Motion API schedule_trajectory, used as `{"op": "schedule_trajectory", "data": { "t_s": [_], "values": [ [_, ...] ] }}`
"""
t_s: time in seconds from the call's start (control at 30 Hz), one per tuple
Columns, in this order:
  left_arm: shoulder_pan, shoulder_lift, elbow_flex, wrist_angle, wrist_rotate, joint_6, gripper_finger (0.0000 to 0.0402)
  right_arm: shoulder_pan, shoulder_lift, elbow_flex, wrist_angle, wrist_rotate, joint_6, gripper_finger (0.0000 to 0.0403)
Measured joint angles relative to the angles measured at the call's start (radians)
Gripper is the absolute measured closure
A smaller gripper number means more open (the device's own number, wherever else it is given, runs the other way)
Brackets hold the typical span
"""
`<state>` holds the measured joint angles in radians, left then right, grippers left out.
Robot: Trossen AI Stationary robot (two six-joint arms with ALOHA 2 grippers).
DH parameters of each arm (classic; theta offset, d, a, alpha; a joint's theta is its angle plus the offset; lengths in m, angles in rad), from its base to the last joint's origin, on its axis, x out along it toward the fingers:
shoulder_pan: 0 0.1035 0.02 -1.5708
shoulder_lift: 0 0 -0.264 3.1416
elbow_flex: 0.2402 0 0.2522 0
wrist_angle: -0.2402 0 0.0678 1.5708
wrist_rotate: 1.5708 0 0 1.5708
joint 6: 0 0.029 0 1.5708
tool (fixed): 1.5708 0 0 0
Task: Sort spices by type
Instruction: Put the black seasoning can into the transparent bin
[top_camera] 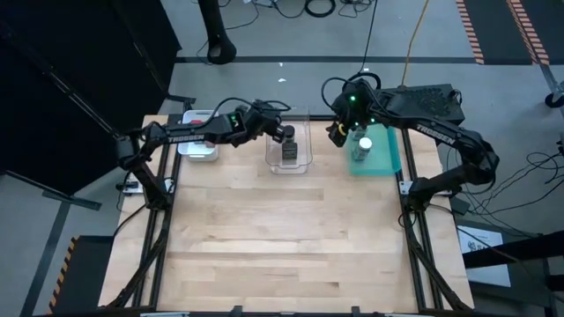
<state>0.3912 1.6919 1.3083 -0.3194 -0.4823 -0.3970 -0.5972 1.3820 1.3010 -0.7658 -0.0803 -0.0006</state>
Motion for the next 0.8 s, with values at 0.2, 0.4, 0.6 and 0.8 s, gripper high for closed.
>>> {"op": "schedule_trajectory", "data": {
  "t_s": [0.2,0.4,0.6,0.8],
  "values": [
    [0.090,0.008,0.002,-0.015,0.227,0.261,0.0253,0.000,0.003,0.000,-0.008,-0.005,0.030,0.0200],
    [0.193,0.007,0.002,0.008,0.395,0.433,0.0253,0.001,0.003,0.000,-0.042,-0.004,0.071,0.0200],
    [0.257,0.007,0.002,0.090,0.622,0.555,0.0253,0.001,0.003,0.000,-0.050,-0.004,0.085,0.0200],
    [0.289,0.026,0.002,0.131,0.713,0.695,0.0253,0.000,0.003,0.000,-0.050,-0.004,0.090,0.0200]
  ]
}}
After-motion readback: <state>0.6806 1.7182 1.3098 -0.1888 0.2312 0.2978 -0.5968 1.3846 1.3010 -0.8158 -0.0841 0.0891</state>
